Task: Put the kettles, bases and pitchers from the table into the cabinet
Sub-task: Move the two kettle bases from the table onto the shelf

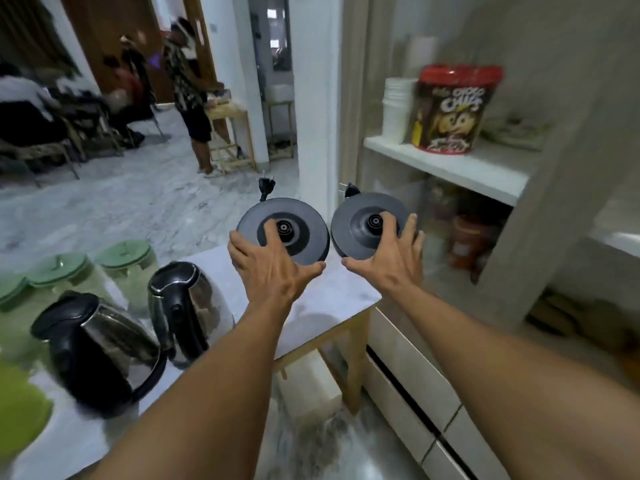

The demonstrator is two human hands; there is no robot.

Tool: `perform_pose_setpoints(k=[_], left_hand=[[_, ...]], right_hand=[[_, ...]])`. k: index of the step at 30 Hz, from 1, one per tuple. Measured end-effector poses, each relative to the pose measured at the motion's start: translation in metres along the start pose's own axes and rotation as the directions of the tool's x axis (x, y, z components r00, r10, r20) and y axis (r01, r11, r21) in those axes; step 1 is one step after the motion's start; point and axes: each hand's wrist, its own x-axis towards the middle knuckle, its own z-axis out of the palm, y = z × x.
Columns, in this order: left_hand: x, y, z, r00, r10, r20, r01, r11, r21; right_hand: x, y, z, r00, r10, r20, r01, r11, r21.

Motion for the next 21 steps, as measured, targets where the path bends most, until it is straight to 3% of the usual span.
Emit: perform_pose_setpoints(k=[10, 21], left_hand=[[-0.092, 0.047, -0.089, 0.927, 0.36, 0.103, -0.346, 0.929, -0.133], [-0.204, 0.21, -0.073, 0.756, 0.631, 0.173, -0.537, 0.749, -0.388]], right_hand=[[-0.151, 0.002, -0.138, 0.938, 0.237, -0.254, -0.26, 0.964, -0.058], [-0.24, 0.099, -0.306, 0.755, 0.404, -0.517, -0.548, 0.821, -0.158]])
